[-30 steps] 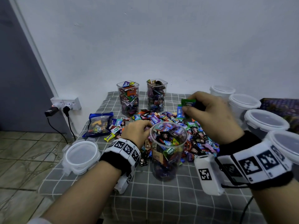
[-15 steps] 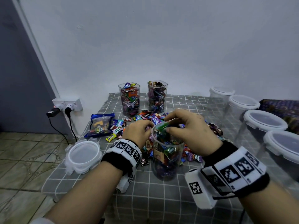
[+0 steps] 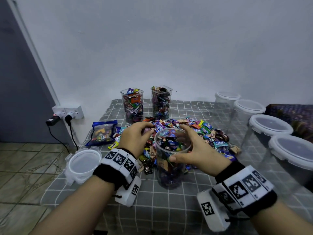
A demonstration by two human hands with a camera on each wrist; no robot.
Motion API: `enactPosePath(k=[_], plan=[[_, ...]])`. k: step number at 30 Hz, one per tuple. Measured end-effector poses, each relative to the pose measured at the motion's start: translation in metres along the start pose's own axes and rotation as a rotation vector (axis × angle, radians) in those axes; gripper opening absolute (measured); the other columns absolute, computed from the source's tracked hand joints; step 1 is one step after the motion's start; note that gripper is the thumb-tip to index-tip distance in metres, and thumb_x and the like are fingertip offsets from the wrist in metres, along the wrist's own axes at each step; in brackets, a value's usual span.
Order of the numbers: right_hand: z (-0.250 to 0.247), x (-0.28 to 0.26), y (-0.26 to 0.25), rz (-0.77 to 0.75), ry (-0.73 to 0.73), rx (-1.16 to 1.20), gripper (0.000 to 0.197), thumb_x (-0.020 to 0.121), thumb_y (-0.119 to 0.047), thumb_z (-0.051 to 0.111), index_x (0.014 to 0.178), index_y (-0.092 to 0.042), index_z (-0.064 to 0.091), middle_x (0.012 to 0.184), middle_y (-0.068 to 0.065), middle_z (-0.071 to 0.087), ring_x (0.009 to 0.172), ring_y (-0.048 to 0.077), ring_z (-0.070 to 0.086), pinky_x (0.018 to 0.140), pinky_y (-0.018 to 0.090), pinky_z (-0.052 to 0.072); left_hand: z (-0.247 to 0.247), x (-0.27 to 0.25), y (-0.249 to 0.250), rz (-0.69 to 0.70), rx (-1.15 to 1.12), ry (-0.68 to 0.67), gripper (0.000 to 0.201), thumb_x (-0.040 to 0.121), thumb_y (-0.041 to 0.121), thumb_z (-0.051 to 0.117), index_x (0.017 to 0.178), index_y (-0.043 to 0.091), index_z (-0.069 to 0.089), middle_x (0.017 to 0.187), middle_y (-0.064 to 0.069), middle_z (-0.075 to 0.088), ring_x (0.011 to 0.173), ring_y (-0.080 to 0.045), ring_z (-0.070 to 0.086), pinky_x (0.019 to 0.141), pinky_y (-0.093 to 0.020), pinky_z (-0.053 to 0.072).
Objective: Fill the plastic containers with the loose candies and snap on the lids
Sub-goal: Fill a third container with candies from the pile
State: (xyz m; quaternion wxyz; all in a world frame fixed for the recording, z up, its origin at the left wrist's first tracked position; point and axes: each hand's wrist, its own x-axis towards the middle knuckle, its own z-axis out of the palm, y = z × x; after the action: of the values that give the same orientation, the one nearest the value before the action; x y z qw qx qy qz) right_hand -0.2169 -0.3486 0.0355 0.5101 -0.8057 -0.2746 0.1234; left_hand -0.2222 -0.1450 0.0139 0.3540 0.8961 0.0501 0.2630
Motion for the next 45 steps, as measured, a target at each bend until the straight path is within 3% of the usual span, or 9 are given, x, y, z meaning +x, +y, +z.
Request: enactPosePath(k=[4, 10, 19, 25, 29, 34, 38, 42, 45], plan=[[0.001, 0.001, 0.004, 0.021, 0.011, 0.036, 0.098, 0.060, -0.027, 0.082, 0.141, -0.023, 0.026, 0.132, -0.003, 0.047, 0.119, 0.007, 0.049, 0.100, 0.027, 0.044, -0.017, 0.002, 0.012, 0.002, -0.153, 0.107, 0.023, 0.086, 0.016, 0.065, 0.108, 0.022, 0.069, 0.099, 0.006, 0.067, 0.087, -0.006, 0.061, 0.073, -0.017, 0.048], [0.001, 0.000, 0.006, 0.011, 0.008, 0.047, 0.103, 0.053, -0.037, 0.081, 0.140, -0.023, 0.027, 0.129, -0.007, 0.047, 0.123, 0.011, 0.049, 0.103, 0.035, 0.044, -0.030, -0.001, 0.057, 0.151, -0.405, 0.087, 0.029, 0.083, 0.009, 0.068, 0.093, 0.036, 0.065, 0.091, 0.017, 0.065, 0.084, -0.001, 0.063, 0.079, -0.022, 0.053], [0.001, 0.001, 0.010, -0.014, 0.017, 0.032, 0.101, 0.055, -0.039, 0.085, 0.139, -0.026, 0.030, 0.132, -0.003, 0.051, 0.120, 0.015, 0.053, 0.104, 0.042, 0.042, -0.004, -0.021, 0.061, 0.371, -0.166, -0.013, 0.025, 0.079, 0.016, 0.065, 0.104, 0.016, 0.070, 0.097, 0.008, 0.066, 0.093, 0.001, 0.056, 0.083, -0.008, 0.039], [0.003, 0.002, 0.010, -0.054, 0.021, 0.039, 0.103, 0.048, -0.047, 0.083, 0.137, -0.023, 0.034, 0.132, -0.004, 0.053, 0.121, 0.008, 0.052, 0.104, 0.040, 0.043, 0.000, -0.025, 0.062, 0.448, -0.037, -0.019, 0.033, 0.078, 0.035, 0.056, 0.102, 0.018, 0.070, 0.098, 0.004, 0.068, 0.092, -0.012, 0.064, 0.079, -0.032, 0.051], [0.000, 0.001, 0.009, -0.051, 0.035, 0.014, 0.101, 0.055, -0.038, 0.087, 0.138, -0.023, 0.033, 0.133, -0.003, 0.051, 0.120, 0.004, 0.050, 0.105, 0.033, 0.041, 0.004, -0.024, 0.060, 0.470, -0.084, 0.003, 0.033, 0.079, 0.036, 0.053, 0.100, 0.018, 0.071, 0.098, 0.005, 0.069, 0.093, -0.013, 0.064, 0.073, -0.034, 0.054], [0.000, 0.002, 0.010, -0.051, 0.035, 0.007, 0.088, 0.063, -0.026, 0.086, 0.132, -0.029, 0.032, 0.131, -0.004, 0.050, 0.124, 0.005, 0.046, 0.108, 0.032, 0.036, 0.004, -0.030, 0.057, 0.423, -0.255, 0.103, 0.025, 0.085, 0.028, 0.053, 0.100, 0.019, 0.071, 0.097, 0.008, 0.067, 0.092, -0.007, 0.062, 0.073, -0.034, 0.054], [0.000, 0.000, 0.010, -0.023, 0.028, 0.016, 0.089, 0.068, -0.018, 0.082, 0.133, -0.031, 0.023, 0.131, -0.005, 0.046, 0.122, 0.001, 0.042, 0.102, 0.013, 0.034, -0.001, -0.030, 0.050, 0.348, -0.353, 0.204, 0.022, 0.087, 0.027, 0.052, 0.104, 0.026, 0.067, 0.096, 0.017, 0.063, 0.094, 0.000, 0.061, 0.078, -0.030, 0.054], [-0.009, 0.002, 0.015, 0.006, -0.072, -0.192, 0.120, 0.063, -0.027, 0.086, 0.147, -0.027, 0.000, 0.139, -0.004, 0.039, 0.128, 0.007, 0.040, 0.110, 0.026, 0.031, -0.008, -0.019, 0.034, 0.190, -0.362, 0.251, 0.020, 0.086, 0.021, 0.056, 0.100, 0.035, 0.062, 0.099, 0.010, 0.066, 0.095, -0.005, 0.062, 0.086, -0.031, 0.052], [-0.017, 0.006, 0.026, 0.034, -0.113, -0.481, 0.140, 0.042, -0.054, 0.081, 0.149, -0.028, -0.007, 0.145, -0.003, 0.034, 0.134, 0.014, 0.032, 0.112, 0.037, 0.030, -0.010, -0.009, 0.012, -0.068, -0.208, 0.178, 0.021, 0.088, 0.025, 0.060, 0.109, 0.029, 0.061, 0.109, 0.005, 0.065, 0.099, -0.010, 0.060, 0.090, -0.036, 0.051]])
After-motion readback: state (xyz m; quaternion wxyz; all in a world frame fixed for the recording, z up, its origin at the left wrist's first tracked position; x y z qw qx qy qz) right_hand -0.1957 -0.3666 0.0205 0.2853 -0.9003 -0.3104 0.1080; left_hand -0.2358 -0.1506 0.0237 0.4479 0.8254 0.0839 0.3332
